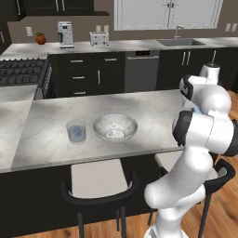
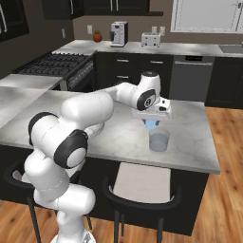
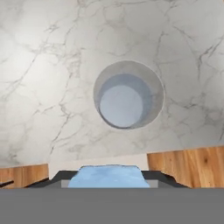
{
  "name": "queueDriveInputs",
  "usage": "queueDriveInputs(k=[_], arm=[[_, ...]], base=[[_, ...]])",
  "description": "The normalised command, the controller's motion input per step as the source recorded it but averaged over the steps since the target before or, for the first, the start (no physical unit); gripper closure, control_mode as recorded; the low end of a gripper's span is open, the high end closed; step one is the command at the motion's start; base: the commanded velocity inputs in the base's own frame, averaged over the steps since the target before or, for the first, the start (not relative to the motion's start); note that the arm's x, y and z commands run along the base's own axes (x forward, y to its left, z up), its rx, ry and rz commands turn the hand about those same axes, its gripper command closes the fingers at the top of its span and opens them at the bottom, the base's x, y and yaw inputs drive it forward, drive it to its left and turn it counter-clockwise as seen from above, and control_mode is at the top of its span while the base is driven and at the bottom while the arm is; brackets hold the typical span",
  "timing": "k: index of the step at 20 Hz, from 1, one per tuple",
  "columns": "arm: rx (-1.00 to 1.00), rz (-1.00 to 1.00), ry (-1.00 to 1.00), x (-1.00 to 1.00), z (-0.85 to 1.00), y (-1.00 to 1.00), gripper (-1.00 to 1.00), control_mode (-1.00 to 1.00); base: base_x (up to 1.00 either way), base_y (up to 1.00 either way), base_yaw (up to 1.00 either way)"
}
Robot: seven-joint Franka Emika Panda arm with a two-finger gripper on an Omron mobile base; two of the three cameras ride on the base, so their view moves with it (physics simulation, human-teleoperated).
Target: There are four ice cubes in the ice bowl. Place two ice cubes in each glass of water.
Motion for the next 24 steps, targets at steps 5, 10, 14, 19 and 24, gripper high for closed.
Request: queueDriveInputs(k=[5, 10, 14, 19, 24], arm=[[0.01, 0.0, -0.1, 0.18, -0.24, -0.12, 1.0, -1.0], [0.0, 0.0, -0.03, 0.16, -0.15, -0.2, 1.0, -1.0], [0.0, 0.0, 0.0, 0.1, -0.09, -0.28, 1.0, -1.0], [0.0, 0.0, 0.0, 0.03, -0.11, -0.07, 1.0, -1.0], [0.0, 0.0, 0.0, 0.13, -0.12, 0.0, 1.0, -1.0]], base=[[0.0, 0.0, 0.0], [0.0, 0.0, 0.0], [0.0, 0.0, 0.0], [0.0, 0.0, 0.0], [0.0, 0.0, 0.0]])
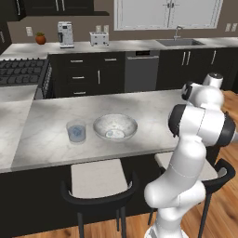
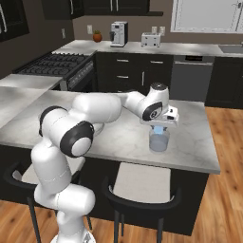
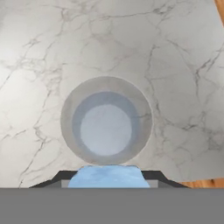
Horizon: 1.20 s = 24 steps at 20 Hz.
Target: There are four ice cubes in the ice bowl. Place two ice cubes in each glass of water.
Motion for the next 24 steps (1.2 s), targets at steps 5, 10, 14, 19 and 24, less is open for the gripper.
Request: queueDriveInputs(k=[5, 10, 14, 19, 24], arm=[[0.0, 0.0, 0.0, 0.26, -0.07, 0.0, 1.0, -1.0], [0.0, 0.0, 0.0, 0.26, -0.11, 0.0, 1.0, -1.0], [0.0, 0.0, 0.0, 0.13, -0.27, 0.0, 1.0, -1.0], [0.0, 0.0, 0.0, 0.08, -0.24, 0.0, 1.0, -1.0], [0.0, 0.0, 0.0, 0.05, -0.16, 0.0, 1.0, -1.0]], base=[[0.0, 0.0, 0.0], [0.0, 0.0, 0.0], [0.0, 0.0, 0.0], [0.0, 0.0, 0.0], [0.0, 0.0, 0.0]])
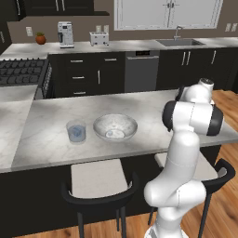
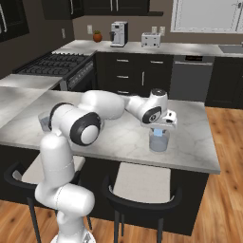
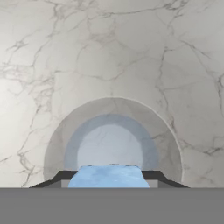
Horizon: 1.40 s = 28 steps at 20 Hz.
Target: There are four ice cubes in the ice bowl. Place two ice cubes in each glass of water.
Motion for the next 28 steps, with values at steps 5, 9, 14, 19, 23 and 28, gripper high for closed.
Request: queueDriveInputs(k=[5, 9, 14, 19, 23, 28], arm=[[0.0, 0.0, 0.0, 0.02, -0.07, 0.0, 1.0, -1.0], [0.0, 0.0, 0.0, 0.03, -0.05, 0.0, 1.0, -1.0], [0.0, 0.0, 0.0, 0.11, -0.07, 0.0, 1.0, -1.0], [0.0, 0.0, 0.0, 0.11, 0.0, 0.0, -1.0, -1.0], [0.0, 0.0, 0.0, 0.21, -0.02, -0.01, -1.0, -1.0], [0.0, 0.0, 0.0, 0.16, -0.02, -0.12, -1.0, -1.0]], base=[[0.0, 0.0, 0.0], [0.0, 0.0, 0.0], [0.0, 0.0, 0.0], [0.0, 0.0, 0.0], [0.0, 0.0, 0.0], [0.0, 0.0, 0.0]])
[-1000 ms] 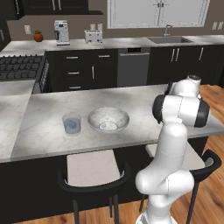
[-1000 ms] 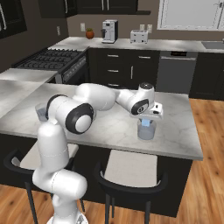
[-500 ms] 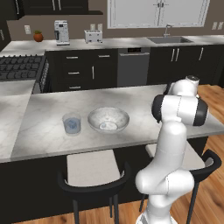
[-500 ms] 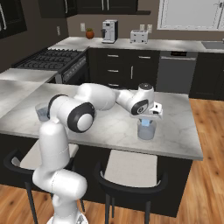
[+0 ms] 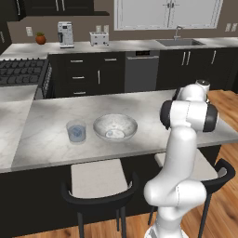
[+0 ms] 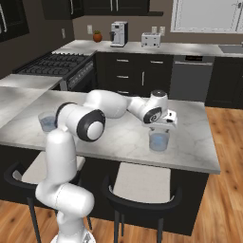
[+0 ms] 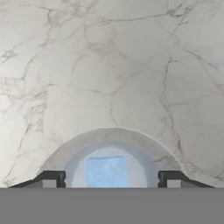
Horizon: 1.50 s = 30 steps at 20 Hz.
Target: There are four ice cubes in the ice bowl. Place two ice cubes in each glass of water.
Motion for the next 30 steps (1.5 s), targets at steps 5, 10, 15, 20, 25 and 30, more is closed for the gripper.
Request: queueDriveInputs(k=[5, 10, 15, 20, 25, 30], arm=[[0.03, 0.0, -0.01, 0.06, 0.0, -0.15, -1.0, -1.0], [0.04, 0.0, -0.02, -0.03, -0.01, -0.1, -1.0, -1.0], [0.01, 0.0, -0.01, -0.06, 0.0, 0.0, 1.0, -1.0], [0.07, 0.0, -0.1, -0.42, 0.27, 0.0, 1.0, -1.0], [0.0, 0.02, -0.03, -0.91, 0.25, 0.18, 1.0, -1.0], [-0.07, 0.0, 0.01, -0.96, 0.23, 0.71, 1.0, -1.0]], base=[[0.0, 0.0, 0.0], [0.0, 0.0, 0.0], [0.0, 0.0, 0.0], [0.0, 0.0, 0.0], [0.0, 0.0, 0.0], [0.0, 0.0, 0.0]])
